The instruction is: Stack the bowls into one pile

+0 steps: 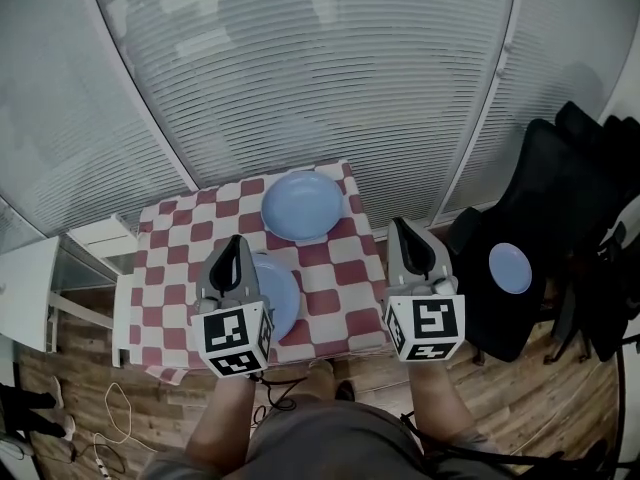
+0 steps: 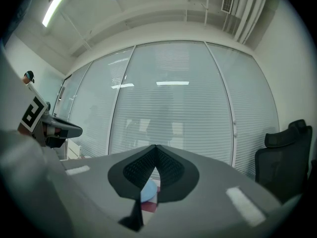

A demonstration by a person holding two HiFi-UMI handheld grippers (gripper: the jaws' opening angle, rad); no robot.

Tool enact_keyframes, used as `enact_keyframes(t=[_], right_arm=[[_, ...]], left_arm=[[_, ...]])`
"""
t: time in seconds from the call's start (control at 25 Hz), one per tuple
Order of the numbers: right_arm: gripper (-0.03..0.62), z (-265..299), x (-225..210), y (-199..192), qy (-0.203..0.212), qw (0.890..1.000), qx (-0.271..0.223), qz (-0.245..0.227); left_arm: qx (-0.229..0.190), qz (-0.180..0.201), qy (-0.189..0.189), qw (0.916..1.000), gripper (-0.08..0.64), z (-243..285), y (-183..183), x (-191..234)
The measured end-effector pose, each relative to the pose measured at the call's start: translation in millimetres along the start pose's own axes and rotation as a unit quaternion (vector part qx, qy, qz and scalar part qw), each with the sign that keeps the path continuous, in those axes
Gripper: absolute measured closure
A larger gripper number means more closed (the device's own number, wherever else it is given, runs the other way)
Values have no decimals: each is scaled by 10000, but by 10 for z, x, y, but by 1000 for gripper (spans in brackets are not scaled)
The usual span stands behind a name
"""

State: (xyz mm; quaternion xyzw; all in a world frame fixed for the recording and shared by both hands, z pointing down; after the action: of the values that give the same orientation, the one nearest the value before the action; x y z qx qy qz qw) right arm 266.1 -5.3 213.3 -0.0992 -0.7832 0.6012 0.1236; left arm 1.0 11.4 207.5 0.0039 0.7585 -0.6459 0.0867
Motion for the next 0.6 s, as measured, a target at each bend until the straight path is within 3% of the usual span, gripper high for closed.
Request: enact_keyframes(t=[0.36,0.6], right_arm=[[568,536,-10,-278,72,9997,218,-91],[566,1022,-5,-697,33,9982,600,25]], left_arm=[[221,-143,22,9997,560,529,-331,198],[522,-236,-62,9983,560,1008,-665,386]])
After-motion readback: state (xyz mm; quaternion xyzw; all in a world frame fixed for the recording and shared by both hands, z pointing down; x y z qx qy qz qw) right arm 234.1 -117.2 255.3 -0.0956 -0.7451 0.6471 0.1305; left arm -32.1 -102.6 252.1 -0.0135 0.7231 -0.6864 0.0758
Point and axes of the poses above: the fingertips, and each gripper's own axes: z forward along the fingers, x to its left, y out of its top, the point moved 6 cm from there along -z, backward along the fingers, and after that the axes turned 15 degrees about -x, right-handed, at the moved point
